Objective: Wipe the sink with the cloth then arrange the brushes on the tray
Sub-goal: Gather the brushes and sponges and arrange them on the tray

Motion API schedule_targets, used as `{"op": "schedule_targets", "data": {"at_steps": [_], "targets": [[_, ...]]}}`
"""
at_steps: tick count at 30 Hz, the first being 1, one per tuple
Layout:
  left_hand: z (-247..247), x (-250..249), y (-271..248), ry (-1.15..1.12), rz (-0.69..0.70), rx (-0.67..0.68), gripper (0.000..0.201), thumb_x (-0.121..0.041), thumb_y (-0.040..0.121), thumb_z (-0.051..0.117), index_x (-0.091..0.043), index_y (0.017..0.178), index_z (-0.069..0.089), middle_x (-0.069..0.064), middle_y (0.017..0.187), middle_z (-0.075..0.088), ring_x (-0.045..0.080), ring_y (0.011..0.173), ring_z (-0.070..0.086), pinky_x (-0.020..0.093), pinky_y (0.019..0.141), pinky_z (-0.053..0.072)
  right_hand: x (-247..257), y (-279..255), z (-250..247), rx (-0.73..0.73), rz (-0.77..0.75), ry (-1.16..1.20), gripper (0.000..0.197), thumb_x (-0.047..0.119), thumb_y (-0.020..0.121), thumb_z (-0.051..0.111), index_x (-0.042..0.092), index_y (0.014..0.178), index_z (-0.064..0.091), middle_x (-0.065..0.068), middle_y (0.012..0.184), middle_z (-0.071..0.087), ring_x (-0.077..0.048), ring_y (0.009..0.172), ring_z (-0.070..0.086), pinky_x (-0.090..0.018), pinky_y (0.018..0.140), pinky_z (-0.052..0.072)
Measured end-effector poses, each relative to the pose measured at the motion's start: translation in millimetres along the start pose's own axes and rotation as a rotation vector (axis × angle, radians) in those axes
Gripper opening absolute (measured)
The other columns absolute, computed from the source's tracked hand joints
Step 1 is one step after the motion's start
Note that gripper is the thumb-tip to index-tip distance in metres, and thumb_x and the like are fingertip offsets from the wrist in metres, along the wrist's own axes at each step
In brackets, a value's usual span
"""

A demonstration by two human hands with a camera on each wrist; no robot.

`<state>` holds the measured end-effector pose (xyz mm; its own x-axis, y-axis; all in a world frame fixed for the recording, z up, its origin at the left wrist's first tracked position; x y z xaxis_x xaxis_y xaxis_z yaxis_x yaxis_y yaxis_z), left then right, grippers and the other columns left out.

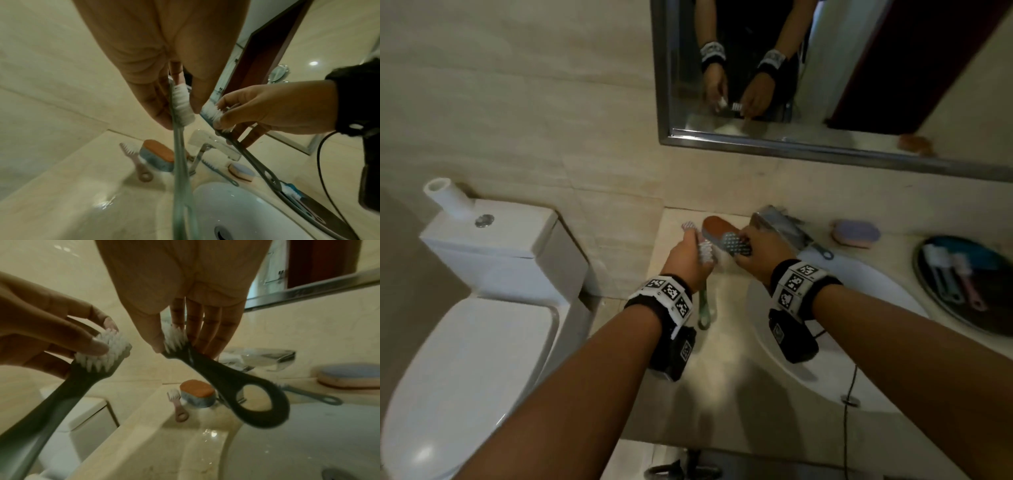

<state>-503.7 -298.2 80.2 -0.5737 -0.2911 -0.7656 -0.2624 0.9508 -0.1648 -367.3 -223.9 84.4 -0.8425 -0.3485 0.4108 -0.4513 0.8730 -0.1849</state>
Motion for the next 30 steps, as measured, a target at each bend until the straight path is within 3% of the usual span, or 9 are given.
{"op": "schedule_targets", "data": {"at_steps": [3, 6, 8, 10, 13, 17, 20, 25, 30], "targets": [[10.5, -33.0, -2.7, 0.056, 0.062, 0.005, 0.033, -0.004, 0.082, 0.063, -0.009, 0.108, 0.044, 0.012, 0.105, 0.057, 0.028, 0.095, 0.057, 0.027, 0.076, 0.043, -21.2, -21.2, -26.8, -0.059, 0.022, 0.009, 0.033, 0.026, 0.084, 0.061, 0.012, 0.113, 0.055, -0.011, 0.109, 0.063, -0.028, 0.096, 0.060, -0.027, 0.075, 0.046], [33.5, -69.1, -12.0, 0.102, 0.126, 0.014, 0.035, -0.006, 0.082, 0.063, -0.009, 0.113, 0.047, 0.009, 0.111, 0.055, 0.025, 0.101, 0.057, 0.032, 0.089, 0.046, -57.9, -52.2, -50.7, -0.099, 0.068, 0.022, 0.035, 0.025, 0.086, 0.060, 0.014, 0.119, 0.054, -0.010, 0.109, 0.063, -0.027, 0.096, 0.060, -0.025, 0.072, 0.041], [56.3, -95.6, -20.7, 0.122, 0.170, 0.038, 0.036, -0.007, 0.084, 0.062, -0.008, 0.116, 0.047, 0.006, 0.107, 0.054, 0.022, 0.097, 0.057, 0.030, 0.084, 0.047, -89.8, -76.6, -66.1, -0.131, 0.111, 0.039, 0.034, 0.027, 0.085, 0.059, 0.015, 0.117, 0.053, -0.011, 0.110, 0.064, -0.029, 0.095, 0.061, -0.027, 0.072, 0.043], [85.7, -124.1, -32.0, 0.141, 0.205, 0.064, 0.035, -0.007, 0.085, 0.061, -0.007, 0.117, 0.046, 0.007, 0.106, 0.057, 0.019, 0.090, 0.055, 0.024, 0.075, 0.042, -127.2, -105.6, -80.6, -0.140, 0.156, 0.055, 0.038, 0.025, 0.084, 0.061, 0.012, 0.118, 0.052, -0.016, 0.115, 0.062, -0.032, 0.101, 0.059, -0.033, 0.080, 0.049], [140.3, -168.2, -55.9, 0.097, 0.230, 0.111, 0.034, -0.005, 0.084, 0.060, -0.007, 0.115, 0.046, 0.005, 0.101, 0.056, 0.021, 0.092, 0.055, 0.021, 0.073, 0.039, -185.0, -155.8, -102.0, -0.156, 0.250, 0.067, 0.041, 0.024, 0.084, 0.060, 0.011, 0.121, 0.052, -0.016, 0.118, 0.061, -0.033, 0.106, 0.058, -0.036, 0.088, 0.049], [221.6, -220.1, -91.1, 0.038, 0.263, 0.219, 0.030, -0.006, 0.083, 0.059, -0.014, 0.108, 0.045, 0.012, 0.106, 0.061, 0.027, 0.088, 0.061, 0.036, 0.081, 0.053, -260.0, -215.9, -120.6, -0.145, 0.371, 0.042, 0.038, 0.031, 0.087, 0.057, 0.011, 0.119, 0.052, -0.016, 0.121, 0.058, -0.033, 0.110, 0.055, -0.036, 0.092, 0.046], [263.6, -246.1, -107.0, 0.027, 0.289, 0.240, 0.031, -0.007, 0.082, 0.060, -0.013, 0.110, 0.046, 0.012, 0.105, 0.063, 0.025, 0.087, 0.060, 0.034, 0.082, 0.053, -302.4, -249.2, -133.2, -0.157, 0.441, 0.090, 0.032, 0.031, 0.086, 0.058, 0.012, 0.111, 0.056, -0.015, 0.127, 0.055, -0.031, 0.114, 0.054, -0.034, 0.093, 0.044], [301.4, -270.5, -105.7, 0.041, 0.319, 0.279, 0.031, -0.005, 0.082, 0.061, -0.013, 0.109, 0.048, 0.013, 0.102, 0.065, 0.031, 0.090, 0.064, 0.043, 0.084, 0.054, -346.8, -268.6, -152.3, -0.150, 0.513, 0.148, 0.030, 0.032, 0.087, 0.056, 0.013, 0.110, 0.053, -0.012, 0.113, 0.059, -0.031, 0.103, 0.057, -0.032, 0.087, 0.045], [325.6, -289.6, -80.2, 0.065, 0.371, 0.285, 0.033, -0.006, 0.081, 0.063, -0.011, 0.111, 0.051, 0.016, 0.104, 0.065, 0.033, 0.093, 0.064, 0.044, 0.085, 0.053, -377.9, -258.4, -155.8, -0.211, 0.538, 0.192, 0.027, 0.031, 0.087, 0.057, 0.010, 0.104, 0.054, -0.019, 0.107, 0.062, -0.034, 0.099, 0.059, -0.035, 0.084, 0.046]]}}
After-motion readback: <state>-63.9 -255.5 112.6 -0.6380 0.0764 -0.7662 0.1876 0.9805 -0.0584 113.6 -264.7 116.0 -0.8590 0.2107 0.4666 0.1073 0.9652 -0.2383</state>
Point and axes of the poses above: each hand's wrist, its own y-axis towards the middle knuckle, its own z-axis out of the palm, x = y × z, the point moved 1 cm from there along y, towards the middle knuckle
